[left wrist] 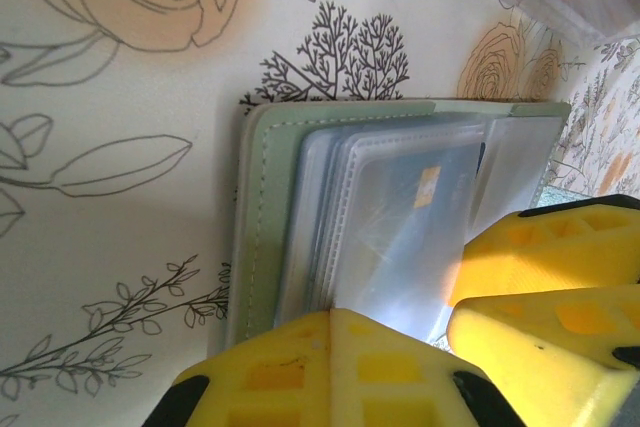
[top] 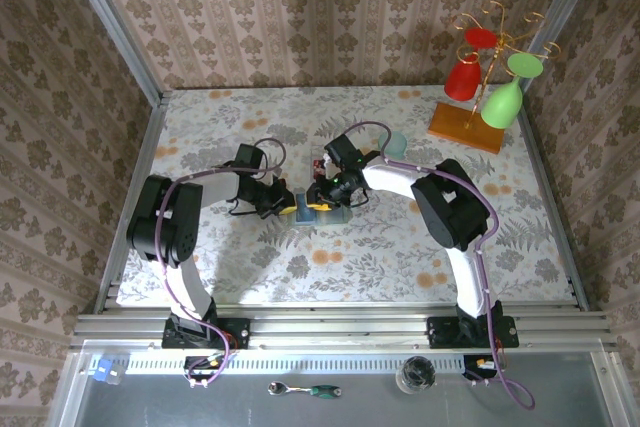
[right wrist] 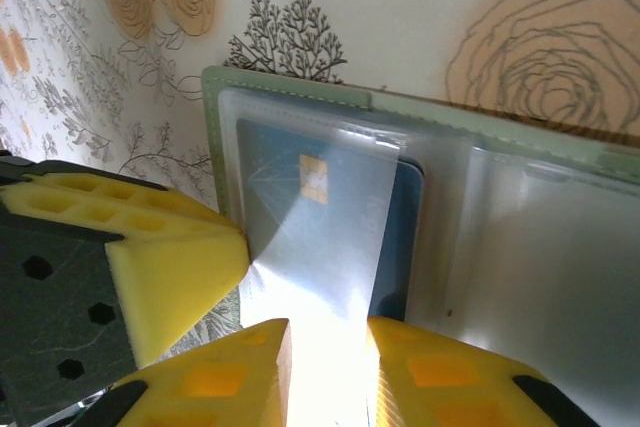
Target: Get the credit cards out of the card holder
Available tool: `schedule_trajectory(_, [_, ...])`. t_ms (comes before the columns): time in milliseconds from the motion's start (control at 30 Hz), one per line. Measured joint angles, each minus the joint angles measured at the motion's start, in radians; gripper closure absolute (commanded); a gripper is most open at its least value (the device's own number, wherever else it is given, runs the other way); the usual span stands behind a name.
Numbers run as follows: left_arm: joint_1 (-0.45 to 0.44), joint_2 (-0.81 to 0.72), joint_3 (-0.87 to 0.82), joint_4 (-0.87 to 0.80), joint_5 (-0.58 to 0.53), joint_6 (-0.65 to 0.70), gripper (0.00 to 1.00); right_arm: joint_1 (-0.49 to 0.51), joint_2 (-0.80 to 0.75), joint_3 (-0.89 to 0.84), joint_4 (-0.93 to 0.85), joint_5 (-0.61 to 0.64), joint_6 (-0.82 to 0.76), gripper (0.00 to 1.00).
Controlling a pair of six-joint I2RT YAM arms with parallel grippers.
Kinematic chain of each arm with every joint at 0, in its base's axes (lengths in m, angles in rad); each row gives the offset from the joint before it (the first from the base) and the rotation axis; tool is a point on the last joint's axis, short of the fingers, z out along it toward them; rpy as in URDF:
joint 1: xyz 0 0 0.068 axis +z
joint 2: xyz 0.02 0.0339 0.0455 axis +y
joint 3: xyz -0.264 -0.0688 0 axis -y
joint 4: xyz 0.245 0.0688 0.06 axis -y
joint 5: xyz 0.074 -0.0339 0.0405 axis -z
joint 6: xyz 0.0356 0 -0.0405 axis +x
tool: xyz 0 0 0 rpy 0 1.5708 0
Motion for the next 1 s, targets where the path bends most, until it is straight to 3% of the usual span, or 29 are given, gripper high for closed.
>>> schedule_trajectory(1000, [0.003,0.000,0.000,-0.002,0.003,0.015,0.94,0.000,0.019,0.031,-0.064,0.048,-0.056,0.72])
